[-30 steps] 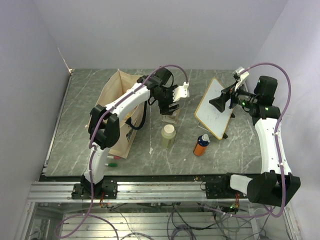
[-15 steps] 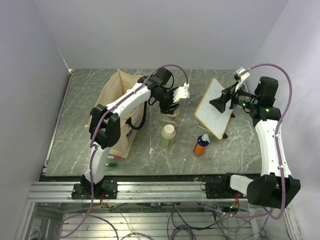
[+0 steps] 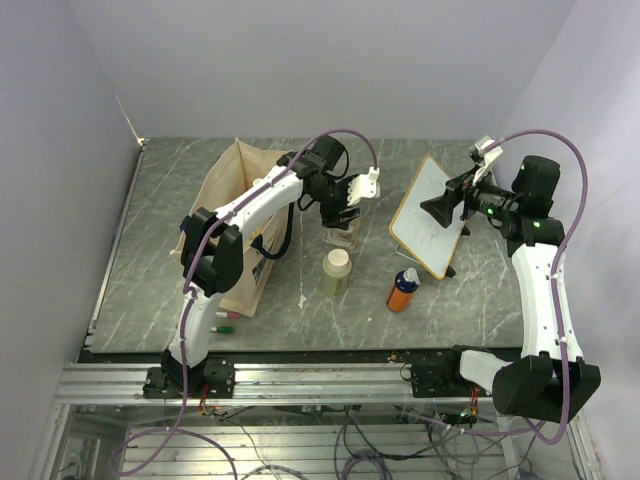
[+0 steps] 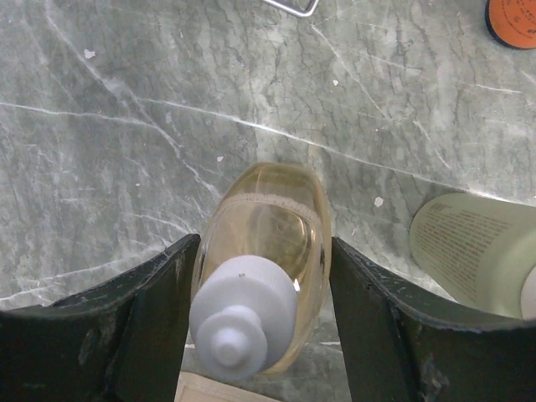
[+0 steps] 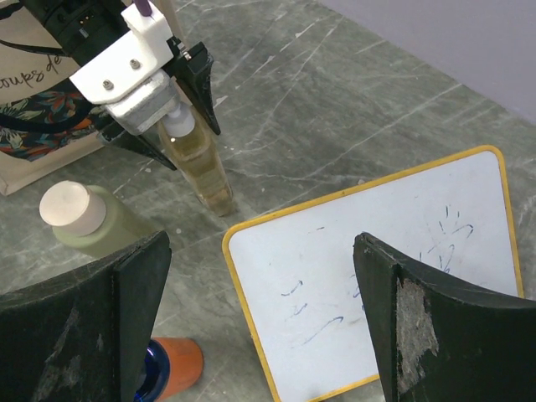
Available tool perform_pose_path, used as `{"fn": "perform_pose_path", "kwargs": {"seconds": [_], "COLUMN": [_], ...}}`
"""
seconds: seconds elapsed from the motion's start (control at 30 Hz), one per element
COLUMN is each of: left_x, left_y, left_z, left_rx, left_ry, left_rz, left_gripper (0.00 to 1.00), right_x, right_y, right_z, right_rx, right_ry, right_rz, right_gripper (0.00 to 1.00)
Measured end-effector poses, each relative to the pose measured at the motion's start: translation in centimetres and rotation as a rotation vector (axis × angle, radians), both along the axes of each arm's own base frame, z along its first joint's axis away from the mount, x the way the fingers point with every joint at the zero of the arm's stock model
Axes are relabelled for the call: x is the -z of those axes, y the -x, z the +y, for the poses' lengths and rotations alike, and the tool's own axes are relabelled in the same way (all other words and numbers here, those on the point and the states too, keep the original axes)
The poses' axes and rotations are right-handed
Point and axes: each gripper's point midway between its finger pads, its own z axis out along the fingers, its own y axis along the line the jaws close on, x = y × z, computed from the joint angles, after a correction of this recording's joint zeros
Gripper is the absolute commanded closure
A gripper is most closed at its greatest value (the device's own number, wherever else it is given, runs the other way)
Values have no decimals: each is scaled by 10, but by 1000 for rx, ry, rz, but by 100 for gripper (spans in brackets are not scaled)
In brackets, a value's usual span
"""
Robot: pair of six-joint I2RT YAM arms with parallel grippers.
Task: Place the personal care products into the canvas bag
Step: Pick up the care product from the center of the board, then place the care product in the canvas bag.
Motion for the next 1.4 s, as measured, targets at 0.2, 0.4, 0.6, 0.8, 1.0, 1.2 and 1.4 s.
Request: {"fn": "perform_pose_path", "kwargs": {"seconds": [0.2,0.4,0.6,0.8,1.0,1.2,1.4], "left_x": [5,3,3,-8,-55,-121,-191], "left_y": [-1,2,5,15,29,45,71], "left_z": [-3,-4,-3,5,17,29,50], "left_rx": [7,22,53,70,80,81,65], "left_ry": [1,3,1,-13,17,84,169], "left_rz": [11,22,16,16,-32,-124,-224], "left_gripper": [38,77,93,93,93,93,93], "right_x": [0,0,2,9,12,15,16], "right_y": [0,0,-2,-6,-7,-8,-11], "right_z": [-2,-2,-2,-2,-3,-2,-1], "right_rx": [5,6,5,2,0,-9,-22], "right_ry": [0,0,-1,-6,-5,-4,-13], "right_rz": [-1,-1,7,29,36,44,58], "right_gripper": [9,9,9,9,9,8,6]}}
